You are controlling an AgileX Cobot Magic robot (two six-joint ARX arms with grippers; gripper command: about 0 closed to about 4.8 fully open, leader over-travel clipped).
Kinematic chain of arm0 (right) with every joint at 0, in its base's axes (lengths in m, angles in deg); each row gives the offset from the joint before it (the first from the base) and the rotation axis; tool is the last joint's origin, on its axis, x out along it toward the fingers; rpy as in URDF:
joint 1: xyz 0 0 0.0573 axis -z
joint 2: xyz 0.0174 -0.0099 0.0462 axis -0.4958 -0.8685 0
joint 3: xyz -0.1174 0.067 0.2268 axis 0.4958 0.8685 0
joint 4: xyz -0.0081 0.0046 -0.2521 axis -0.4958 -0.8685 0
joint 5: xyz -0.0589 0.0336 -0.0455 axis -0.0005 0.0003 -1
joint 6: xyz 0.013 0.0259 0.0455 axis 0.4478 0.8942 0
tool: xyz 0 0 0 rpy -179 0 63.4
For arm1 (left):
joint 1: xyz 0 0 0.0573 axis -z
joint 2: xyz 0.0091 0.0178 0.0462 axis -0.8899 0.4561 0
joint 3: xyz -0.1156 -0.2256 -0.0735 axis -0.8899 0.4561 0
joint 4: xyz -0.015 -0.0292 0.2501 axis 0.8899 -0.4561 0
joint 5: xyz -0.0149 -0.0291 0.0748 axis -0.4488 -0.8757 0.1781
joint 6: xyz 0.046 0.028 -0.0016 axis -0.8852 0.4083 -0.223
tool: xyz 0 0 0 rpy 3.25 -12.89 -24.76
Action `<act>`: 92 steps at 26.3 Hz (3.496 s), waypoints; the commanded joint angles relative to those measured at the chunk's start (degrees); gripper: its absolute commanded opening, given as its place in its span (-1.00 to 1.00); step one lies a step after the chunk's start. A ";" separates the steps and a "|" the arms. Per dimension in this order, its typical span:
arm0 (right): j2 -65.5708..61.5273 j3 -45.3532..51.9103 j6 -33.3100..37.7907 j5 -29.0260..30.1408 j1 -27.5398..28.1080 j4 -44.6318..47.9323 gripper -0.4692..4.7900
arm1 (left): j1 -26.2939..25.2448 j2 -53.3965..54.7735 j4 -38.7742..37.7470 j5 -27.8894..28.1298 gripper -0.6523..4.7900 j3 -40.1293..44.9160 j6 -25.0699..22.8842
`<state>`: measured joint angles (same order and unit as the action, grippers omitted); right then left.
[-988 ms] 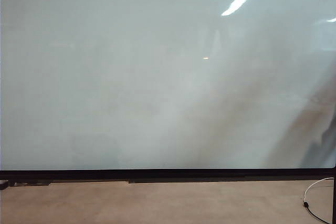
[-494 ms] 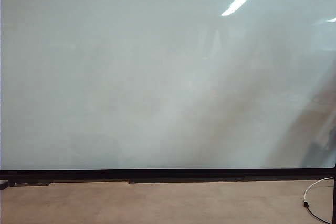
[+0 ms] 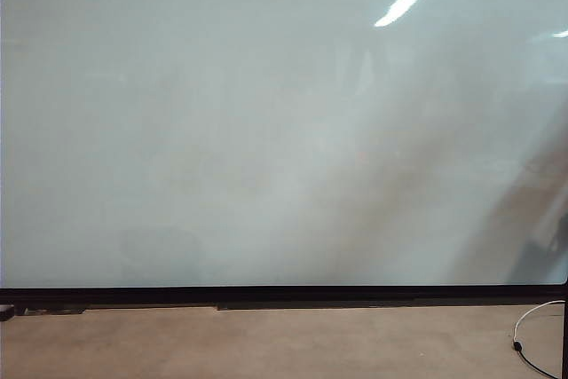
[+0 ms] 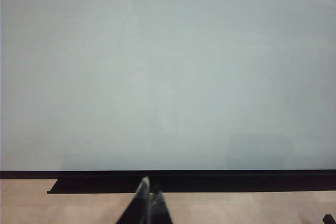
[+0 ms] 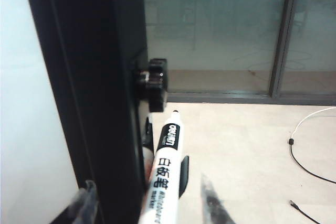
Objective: Pick up the pen on the shelf to the right of the whiteboard and draw a check mark.
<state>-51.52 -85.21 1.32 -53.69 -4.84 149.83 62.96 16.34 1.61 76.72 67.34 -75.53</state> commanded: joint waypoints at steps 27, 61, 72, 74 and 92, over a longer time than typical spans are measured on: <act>0.20 -0.13 0.26 -0.04 0.02 0.79 -0.10 | 0.00 0.02 0.72 0.00 -0.78 -0.17 -0.24; 0.81 1.25 0.70 -1.29 1.20 4.52 -0.86 | 0.00 0.02 0.72 -0.02 -0.78 -0.15 -0.24; 3.89 4.20 -1.25 -10.45 1.70 4.55 -0.86 | 0.00 0.02 0.72 -0.02 -0.78 -0.17 -0.24; 5.92 6.23 -1.25 -14.03 1.49 4.59 -0.86 | 0.00 0.02 0.72 -0.02 -0.78 -0.17 -0.24; 47.74 24.24 -2.54 -49.51 -26.71 -24.50 -0.86 | 0.00 0.02 0.72 -0.02 -0.78 -0.17 -0.24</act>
<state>-5.58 -60.91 -1.02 -103.39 -29.53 128.34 62.96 16.32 1.61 76.72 67.34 -75.51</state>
